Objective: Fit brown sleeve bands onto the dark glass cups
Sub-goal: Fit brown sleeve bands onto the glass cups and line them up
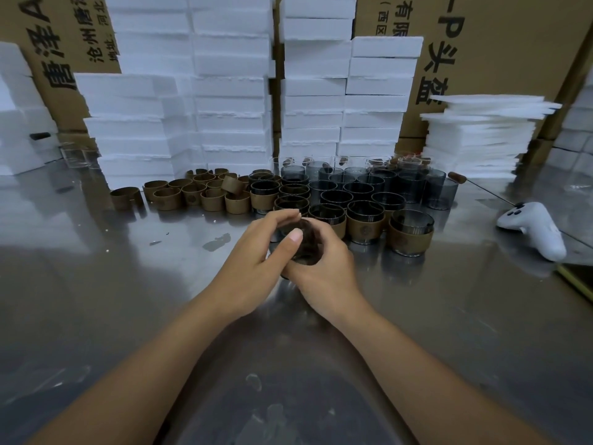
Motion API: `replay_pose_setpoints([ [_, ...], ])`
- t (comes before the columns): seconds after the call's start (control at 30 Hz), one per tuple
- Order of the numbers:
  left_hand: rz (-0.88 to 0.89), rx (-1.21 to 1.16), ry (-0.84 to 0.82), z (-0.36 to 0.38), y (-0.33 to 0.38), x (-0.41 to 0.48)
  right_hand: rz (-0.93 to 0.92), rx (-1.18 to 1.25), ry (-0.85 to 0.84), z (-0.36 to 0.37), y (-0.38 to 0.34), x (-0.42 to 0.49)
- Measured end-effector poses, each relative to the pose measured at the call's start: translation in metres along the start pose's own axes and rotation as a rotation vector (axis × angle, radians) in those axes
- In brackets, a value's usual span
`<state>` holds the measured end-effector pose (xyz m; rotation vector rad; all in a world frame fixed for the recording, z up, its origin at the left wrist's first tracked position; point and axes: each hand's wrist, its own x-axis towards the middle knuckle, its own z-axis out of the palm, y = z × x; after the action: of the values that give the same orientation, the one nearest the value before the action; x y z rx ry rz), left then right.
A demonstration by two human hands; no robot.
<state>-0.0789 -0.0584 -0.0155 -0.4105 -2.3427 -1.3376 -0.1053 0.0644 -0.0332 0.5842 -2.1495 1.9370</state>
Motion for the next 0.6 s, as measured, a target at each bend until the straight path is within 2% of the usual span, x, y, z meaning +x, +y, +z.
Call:
replay_pose_setpoints([
  [0.3, 0.127, -0.036, 0.031, 0.004, 0.018, -0.005, 0.039, 0.008, 0.057, 0.001, 0.0, 0.002],
  [0.6, 0.116, -0.025, 0.113, 0.001, 0.015, -0.002, 0.13, 0.033, 0.147, -0.002, -0.001, 0.003],
])
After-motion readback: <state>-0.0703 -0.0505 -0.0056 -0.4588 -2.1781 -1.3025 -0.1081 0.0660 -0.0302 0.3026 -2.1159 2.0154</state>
